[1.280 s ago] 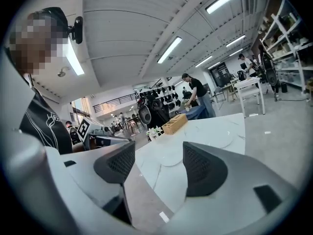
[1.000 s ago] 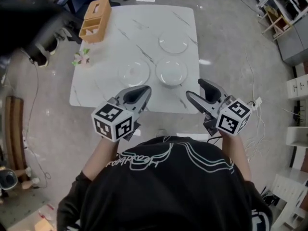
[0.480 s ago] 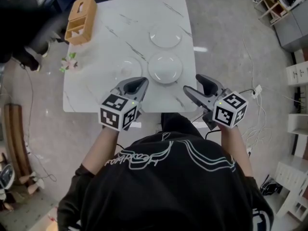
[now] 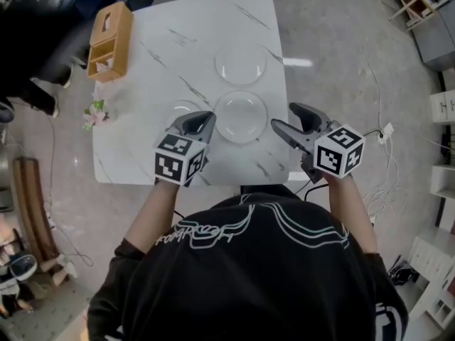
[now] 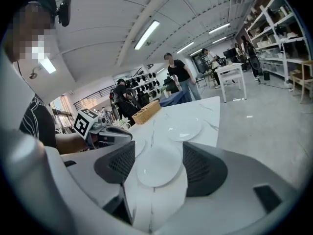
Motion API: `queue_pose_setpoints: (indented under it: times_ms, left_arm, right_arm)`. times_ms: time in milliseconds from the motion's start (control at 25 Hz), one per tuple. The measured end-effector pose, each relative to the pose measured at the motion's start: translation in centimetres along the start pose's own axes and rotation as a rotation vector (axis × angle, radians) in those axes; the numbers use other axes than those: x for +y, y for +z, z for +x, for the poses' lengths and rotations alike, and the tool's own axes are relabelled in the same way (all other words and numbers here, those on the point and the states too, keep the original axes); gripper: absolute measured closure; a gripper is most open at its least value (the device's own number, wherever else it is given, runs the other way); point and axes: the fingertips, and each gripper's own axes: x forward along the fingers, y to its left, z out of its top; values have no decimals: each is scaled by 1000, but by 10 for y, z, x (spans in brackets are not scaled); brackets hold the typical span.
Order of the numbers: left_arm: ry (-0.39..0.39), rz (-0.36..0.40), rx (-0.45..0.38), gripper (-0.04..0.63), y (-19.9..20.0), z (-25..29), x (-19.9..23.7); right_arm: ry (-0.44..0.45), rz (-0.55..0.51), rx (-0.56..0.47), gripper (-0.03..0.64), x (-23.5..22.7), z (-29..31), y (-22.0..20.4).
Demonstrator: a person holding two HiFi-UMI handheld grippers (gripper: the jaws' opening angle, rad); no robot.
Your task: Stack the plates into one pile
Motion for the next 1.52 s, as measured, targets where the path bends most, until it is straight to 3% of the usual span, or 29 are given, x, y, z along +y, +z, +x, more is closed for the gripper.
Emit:
queue_pose_setpoints:
  times_ms: [760, 920, 1160, 1520]
  left_arm:
    - [30, 24, 121, 565, 46, 111, 81]
    - [17, 19, 133, 565, 48, 128, 87]
    - [35, 81, 196, 565, 42, 148, 104]
    - [27, 112, 232, 565, 38, 161, 111]
  right_arm:
    - [17, -23, 159, 314, -96, 92, 28]
    - [14, -40, 182, 314, -107, 105, 33]
    - [0, -35, 234, 314, -122, 125, 28]
    - [-17, -1, 281, 314, -133, 137, 22]
